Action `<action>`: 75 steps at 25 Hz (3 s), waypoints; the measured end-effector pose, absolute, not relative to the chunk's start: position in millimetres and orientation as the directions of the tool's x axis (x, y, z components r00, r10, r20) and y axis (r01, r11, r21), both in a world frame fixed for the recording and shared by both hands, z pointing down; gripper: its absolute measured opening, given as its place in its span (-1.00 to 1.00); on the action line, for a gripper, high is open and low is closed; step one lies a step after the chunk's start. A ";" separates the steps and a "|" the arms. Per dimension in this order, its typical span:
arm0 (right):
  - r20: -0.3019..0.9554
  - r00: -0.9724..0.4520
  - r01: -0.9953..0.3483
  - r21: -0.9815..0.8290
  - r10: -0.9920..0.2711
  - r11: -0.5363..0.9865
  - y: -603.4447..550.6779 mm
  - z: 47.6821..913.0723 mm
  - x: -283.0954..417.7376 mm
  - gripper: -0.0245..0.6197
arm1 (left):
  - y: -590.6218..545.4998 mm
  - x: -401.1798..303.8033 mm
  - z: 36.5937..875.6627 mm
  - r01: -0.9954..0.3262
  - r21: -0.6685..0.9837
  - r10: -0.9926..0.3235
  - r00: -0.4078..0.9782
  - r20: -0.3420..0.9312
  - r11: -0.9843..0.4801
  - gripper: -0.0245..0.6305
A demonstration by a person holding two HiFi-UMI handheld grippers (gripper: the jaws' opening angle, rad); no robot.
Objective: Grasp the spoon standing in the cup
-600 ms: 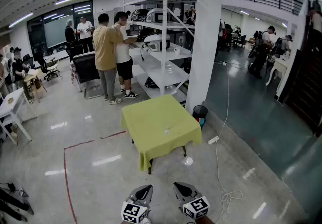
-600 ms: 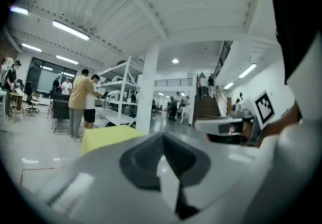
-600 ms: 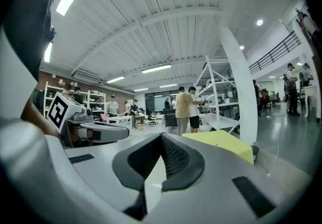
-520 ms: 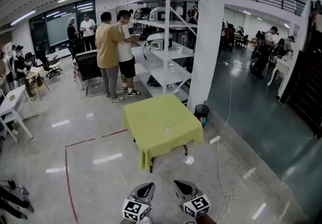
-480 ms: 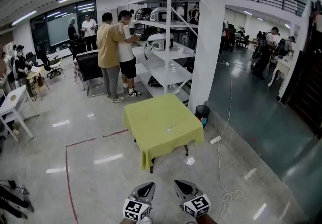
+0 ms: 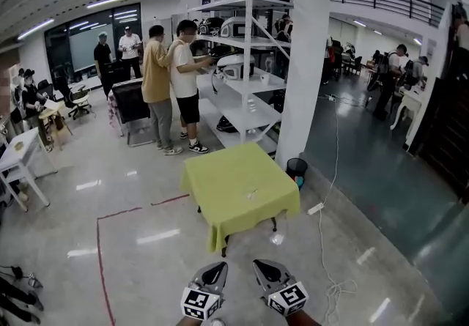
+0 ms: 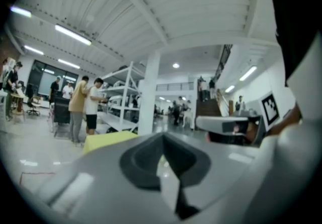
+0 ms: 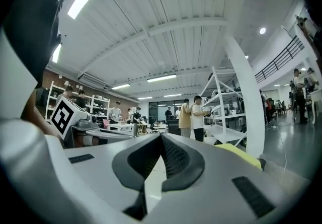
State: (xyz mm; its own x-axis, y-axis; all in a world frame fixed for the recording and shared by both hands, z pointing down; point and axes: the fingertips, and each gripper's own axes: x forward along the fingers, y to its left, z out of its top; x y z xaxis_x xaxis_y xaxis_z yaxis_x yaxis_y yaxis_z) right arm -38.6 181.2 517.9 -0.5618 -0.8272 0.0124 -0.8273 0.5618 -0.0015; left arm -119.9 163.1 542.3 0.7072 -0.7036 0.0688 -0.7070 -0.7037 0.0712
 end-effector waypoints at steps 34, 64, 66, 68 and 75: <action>0.100 -0.603 -0.797 -0.121 -0.792 0.592 56.9 545.1 -13.4 -0.91 | 41.9 -82.8 549.2 -0.652 0.051 -0.643 0.756 0.123 -0.756 -0.91; 0.104 -0.598 -0.800 -0.142 -0.795 0.584 -65.6 553.1 62.4 -0.90 | -73.9 -33.7 560.4 -0.743 0.048 -0.727 0.664 0.174 -0.668 -0.91; 0.101 -0.599 -0.800 -0.137 -0.795 0.585 -79.3 551.4 57.3 -0.91 | -87.1 -37.2 558.7 -0.741 0.050 -0.727 0.667 0.164 -0.669 -0.91; 0.108 -0.593 -0.804 -0.134 -0.798 0.579 -92.9 551.0 51.4 -0.90 | -101.0 -40.2 559.0 -0.736 0.046 -0.723 0.672 0.159 -0.675 -0.91; 0.141 -0.566 -0.824 -0.122 -0.812 0.553 -144.9 555.5 33.5 -0.90 | -150.8 -51.1 563.3 -0.705 0.066 -0.692 0.707 0.145 -0.707 -0.91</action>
